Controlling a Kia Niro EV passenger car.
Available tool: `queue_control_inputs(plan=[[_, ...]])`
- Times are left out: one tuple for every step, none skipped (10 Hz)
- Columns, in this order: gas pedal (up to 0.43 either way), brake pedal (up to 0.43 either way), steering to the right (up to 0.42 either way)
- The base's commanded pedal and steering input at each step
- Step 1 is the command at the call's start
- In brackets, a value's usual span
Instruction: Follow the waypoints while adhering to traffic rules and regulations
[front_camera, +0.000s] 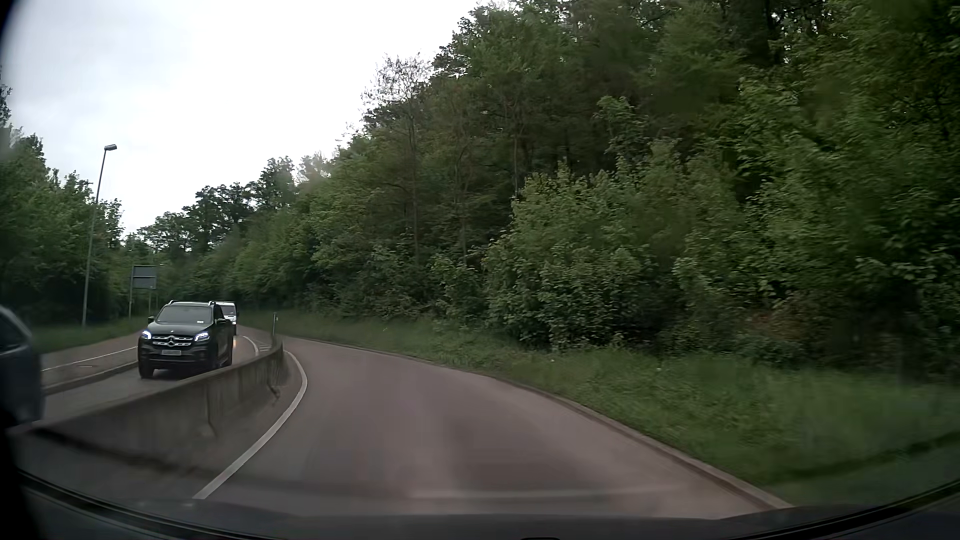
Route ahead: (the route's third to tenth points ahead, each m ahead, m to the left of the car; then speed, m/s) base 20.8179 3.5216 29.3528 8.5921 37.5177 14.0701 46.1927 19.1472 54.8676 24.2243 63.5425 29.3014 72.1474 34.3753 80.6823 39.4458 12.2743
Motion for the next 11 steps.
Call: queue_control_inputs(plan=[[0.197, 0.0, -0.103], [0.197, 0.0, -0.101], [0.209, 0.0, -0.1], [0.209, 0.0, -0.1], [0.209, 0.0, -0.1], [0.209, 0.0, -0.1], [0.209, 0.0, -0.1], [0.209, 0.0, -0.1], [0.209, 0.0, -0.1], [0.209, 0.0, -0.1], [0.228, 0.0, -0.099]])
